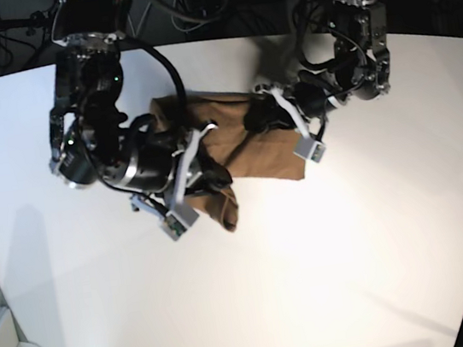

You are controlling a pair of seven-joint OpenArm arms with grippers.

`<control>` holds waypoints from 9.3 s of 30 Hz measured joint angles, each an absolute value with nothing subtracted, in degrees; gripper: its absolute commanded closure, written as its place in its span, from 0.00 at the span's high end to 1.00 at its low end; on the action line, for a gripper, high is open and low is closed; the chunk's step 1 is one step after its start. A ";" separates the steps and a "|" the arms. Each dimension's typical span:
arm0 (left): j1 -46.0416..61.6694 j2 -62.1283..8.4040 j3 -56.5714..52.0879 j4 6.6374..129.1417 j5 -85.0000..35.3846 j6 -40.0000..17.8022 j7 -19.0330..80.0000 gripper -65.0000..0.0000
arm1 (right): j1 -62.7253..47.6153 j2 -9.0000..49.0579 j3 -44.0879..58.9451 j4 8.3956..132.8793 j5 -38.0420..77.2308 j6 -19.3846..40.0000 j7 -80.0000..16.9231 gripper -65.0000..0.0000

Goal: Fold the T-shirt properly

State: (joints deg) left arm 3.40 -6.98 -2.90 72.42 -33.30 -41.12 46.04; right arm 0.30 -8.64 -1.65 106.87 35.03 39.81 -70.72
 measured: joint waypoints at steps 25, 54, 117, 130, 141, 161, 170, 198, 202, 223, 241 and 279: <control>7.51 -7.46 -0.25 87.31 -28.67 -39.62 52.05 0.05 | 1.85 -8.60 -9.52 100.07 35.09 39.81 -63.59 0.08; 8.99 -12.40 -14.61 81.91 -31.88 -40.07 51.70 0.05 | 0.30 -8.56 -14.76 99.57 34.92 39.81 -62.06 0.09; 10.63 -18.13 5.06 81.95 -35.66 -41.63 48.16 0.05 | -1.15 19.53 -9.61 87.70 35.55 39.83 -49.89 0.10; 1.76 -15.75 4.91 76.97 -33.58 -41.19 50.33 0.05 | -5.63 18.96 -9.47 85.23 35.59 39.42 -46.85 0.09; -9.15 -17.06 -13.37 79.72 -30.61 -39.66 65.23 0.05 | -15.27 15.09 -10.02 94.85 35.51 39.59 -46.24 0.10; 1.17 -14.11 -0.49 81.21 -28.95 -40.62 62.96 0.05 | -8.27 24.73 -3.14 94.17 35.29 39.79 -46.37 0.09; 0.16 -7.81 -1.17 79.35 -21.34 -40.88 57.78 0.05 | 1.48 24.86 -6.94 87.18 35.62 39.86 -46.11 0.10; -16.97 -4.36 -1.08 53.63 -18.90 -41.04 41.87 0.05 | -12.62 17.28 -13.32 93.08 35.48 39.59 -43.42 0.09; -17.52 -2.31 -1.13 51.37 -18.63 -40.73 39.55 0.05 | -13.89 17.04 -13.13 93.19 35.40 39.57 -42.50 0.09; -3.55 -23.09 -0.95 72.36 -30.50 -40.25 51.51 0.05 | -20.51 24.69 -1.83 95.55 34.94 39.05 -41.76 0.09; 34.44 -27.22 -23.73 95.46 -29.36 -39.66 53.78 0.05 | -46.59 10.31 20.60 108.25 17.34 39.83 -37.21 0.08; 1.45 -2.02 -28.91 3.27 25.74 -14.72 -11.86 0.06 | -2.55 6.50 19.00 3.03 -18.48 11.92 17.50 0.48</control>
State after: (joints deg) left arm 1.45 -2.02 -28.91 3.27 25.74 -14.72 -11.86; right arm -2.55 6.50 19.00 3.03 -18.48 11.92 17.50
